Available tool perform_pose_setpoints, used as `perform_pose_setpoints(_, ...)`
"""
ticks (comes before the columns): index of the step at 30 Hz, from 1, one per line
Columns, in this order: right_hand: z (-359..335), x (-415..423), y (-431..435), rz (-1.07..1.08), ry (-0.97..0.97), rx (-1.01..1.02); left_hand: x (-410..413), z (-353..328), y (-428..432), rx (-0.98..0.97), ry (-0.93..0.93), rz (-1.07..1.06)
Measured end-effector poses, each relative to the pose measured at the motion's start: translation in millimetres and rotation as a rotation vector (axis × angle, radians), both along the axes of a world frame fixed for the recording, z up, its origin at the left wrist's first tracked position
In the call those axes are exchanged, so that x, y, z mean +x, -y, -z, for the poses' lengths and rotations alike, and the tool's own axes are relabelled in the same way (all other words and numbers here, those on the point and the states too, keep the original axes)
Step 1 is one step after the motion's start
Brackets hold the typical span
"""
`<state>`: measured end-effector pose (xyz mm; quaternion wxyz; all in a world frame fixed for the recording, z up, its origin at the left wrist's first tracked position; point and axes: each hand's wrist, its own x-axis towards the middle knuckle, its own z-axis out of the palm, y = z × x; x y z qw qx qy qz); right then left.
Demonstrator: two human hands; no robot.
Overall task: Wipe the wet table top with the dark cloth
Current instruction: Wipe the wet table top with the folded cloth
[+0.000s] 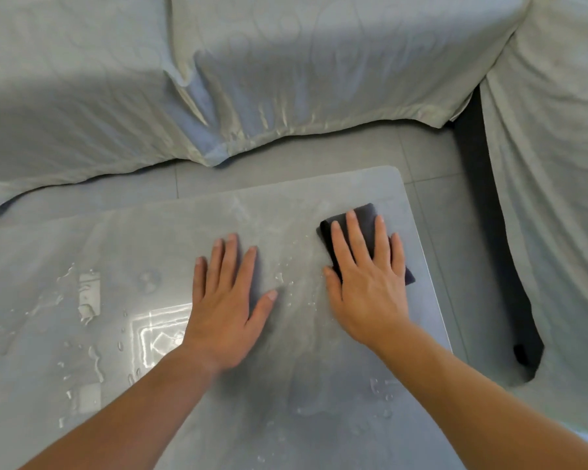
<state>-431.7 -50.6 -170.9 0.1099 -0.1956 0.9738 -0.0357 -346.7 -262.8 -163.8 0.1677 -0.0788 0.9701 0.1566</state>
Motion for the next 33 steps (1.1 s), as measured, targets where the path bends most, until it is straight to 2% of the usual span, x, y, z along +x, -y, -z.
perform_pose_setpoints(3,-0.8,-28.7,-3.0,-0.045,0.036,-0.004,-0.4,6.1,1.1,-0.062,-0.014,0.019)
perform_pose_setpoints(8,4.7,-67.8,29.5,0.265,0.007,-0.044,3.7,14.0,-1.0,-0.069,-0.066,0.031)
perform_pose_setpoints(11,2.8,-24.6,34.8,0.063,-0.022,-0.049,4.1,14.6,-1.1,-0.044,-0.082,0.020)
perform_pose_setpoints(14,-0.8,-8.5,13.5,-0.120,0.037,-0.020,4.5,14.6,0.1,-0.037,-0.092,0.018)
perform_pose_setpoints(15,0.9,-18.3,9.2,-0.087,0.028,-0.006,4.9,14.5,0.2,-0.031,-0.095,0.019)
perform_pose_setpoints(19,2.5,-73.7,37.9,0.383,0.010,-0.037,5.4,15.4,1.0,0.019,-0.133,0.007)
perform_pose_setpoints(20,2.7,-73.9,50.8,0.374,-0.001,-0.037,5.4,15.7,1.3,0.033,-0.143,0.002)
perform_pose_setpoints(21,2.7,-65.3,60.1,0.278,-0.020,-0.045,5.8,15.4,1.6,0.048,-0.150,-0.003)
perform_pose_setpoints(23,0.7,-35.6,61.6,-0.074,-0.029,-0.035,6.7,14.8,2.2,0.078,-0.162,-0.020)
perform_pose_setpoints(25,0.3,-28.3,44.8,-0.285,0.011,-0.021,7.1,14.7,2.9,0.079,-0.171,-0.023)
perform_pose_setpoints(26,2.6,-38.6,38.8,-0.278,0.000,-0.022,7.8,14.9,3.1,0.071,-0.174,-0.016)
perform_pose_setpoints(27,3.1,-52.6,38.0,-0.185,-0.012,-0.027,7.9,15.4,3.1,0.063,-0.180,-0.010)
perform_pose_setpoints(29,5.0,-81.2,48.1,0.115,-0.011,-0.069,7.5,16.8,3.3,0.043,-0.187,-0.007)
perform_pose_setpoints(30,5.2,-84.4,56.9,0.192,-0.011,-0.079,7.6,17.7,3.1,0.032,-0.185,-0.006)
perform_pose_setpoints(31,5.5,-78.0,64.1,0.179,-0.026,-0.072,8.2,18.3,2.7,0.021,-0.183,-0.003)
perform_pose_setpoints(33,4.6,-47.2,63.7,-0.044,-0.032,-0.045,8.8,18.4,1.5,0.010,-0.179,0.003)
